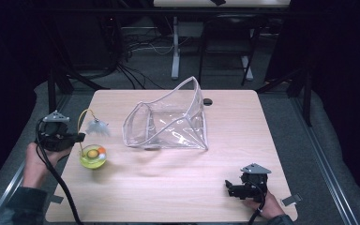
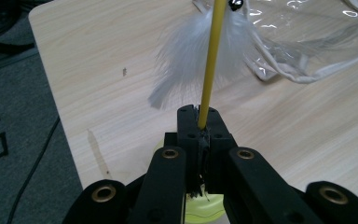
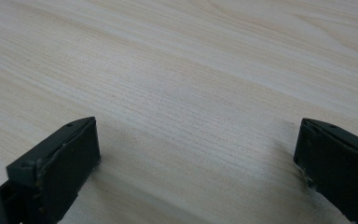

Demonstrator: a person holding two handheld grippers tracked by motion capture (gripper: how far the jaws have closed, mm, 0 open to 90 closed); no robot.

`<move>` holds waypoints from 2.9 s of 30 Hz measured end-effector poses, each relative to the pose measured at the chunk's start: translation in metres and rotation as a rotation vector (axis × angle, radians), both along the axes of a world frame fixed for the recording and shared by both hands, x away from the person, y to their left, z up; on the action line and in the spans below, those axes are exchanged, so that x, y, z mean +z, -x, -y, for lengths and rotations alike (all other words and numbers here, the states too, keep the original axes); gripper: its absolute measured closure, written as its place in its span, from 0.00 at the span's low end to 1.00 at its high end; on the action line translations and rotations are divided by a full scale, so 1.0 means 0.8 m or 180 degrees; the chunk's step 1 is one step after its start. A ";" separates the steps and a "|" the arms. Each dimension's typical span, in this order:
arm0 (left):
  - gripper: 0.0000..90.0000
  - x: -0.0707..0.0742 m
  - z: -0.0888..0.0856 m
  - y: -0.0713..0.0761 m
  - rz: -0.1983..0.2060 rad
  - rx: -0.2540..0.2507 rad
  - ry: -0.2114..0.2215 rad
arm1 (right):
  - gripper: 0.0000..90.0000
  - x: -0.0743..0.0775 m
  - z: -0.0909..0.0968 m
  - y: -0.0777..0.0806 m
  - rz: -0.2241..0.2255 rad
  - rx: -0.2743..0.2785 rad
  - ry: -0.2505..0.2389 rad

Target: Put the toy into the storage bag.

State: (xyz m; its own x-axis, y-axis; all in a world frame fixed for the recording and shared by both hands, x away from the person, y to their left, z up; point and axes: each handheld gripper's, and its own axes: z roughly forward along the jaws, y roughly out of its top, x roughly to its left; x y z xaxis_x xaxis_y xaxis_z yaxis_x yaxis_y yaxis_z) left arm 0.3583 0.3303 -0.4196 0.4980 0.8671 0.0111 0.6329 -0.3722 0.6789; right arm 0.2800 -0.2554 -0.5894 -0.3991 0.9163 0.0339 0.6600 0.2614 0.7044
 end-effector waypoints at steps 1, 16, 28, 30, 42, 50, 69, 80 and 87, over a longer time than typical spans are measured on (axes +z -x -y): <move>0.98 0.001 -0.002 -0.003 -0.0035 0.0006 0.0027 | 0.00 0.000 0.000 0.000 -0.0001 -0.0002 0.0000; 0.98 0.012 -0.014 -0.049 -0.0225 0.0137 0.0004 | 0.00 0.000 0.000 0.000 -0.0003 -0.0004 0.0000; 0.98 0.025 -0.016 -0.077 -0.0371 0.0188 -0.0071 | 0.00 0.000 0.000 0.000 -0.0003 -0.0004 0.0000; 0.98 0.027 -0.016 -0.081 -0.0401 0.0194 -0.0073 | 0.00 0.000 0.000 0.000 0.0000 -0.0001 -0.0001; 0.98 0.048 -0.007 -0.110 -0.0475 0.0195 -0.0171 | 0.00 0.000 0.000 0.000 -0.0004 0.0002 0.0003; 0.98 0.068 0.000 -0.126 -0.0503 0.0189 -0.0223 | 0.00 0.000 0.000 0.000 -0.0003 0.0001 0.0005; 0.98 0.105 0.018 -0.146 -0.0535 0.0129 -0.0329 | 0.00 0.000 0.000 0.000 0.0000 0.0006 0.0006; 0.98 0.122 0.025 -0.154 -0.0499 0.0107 -0.0341 | 0.00 0.000 0.000 0.000 0.0001 0.0004 0.0007; 0.98 0.134 0.030 -0.157 -0.0454 0.0103 -0.0354 | 0.00 0.000 0.000 0.000 0.0000 0.0007 0.0005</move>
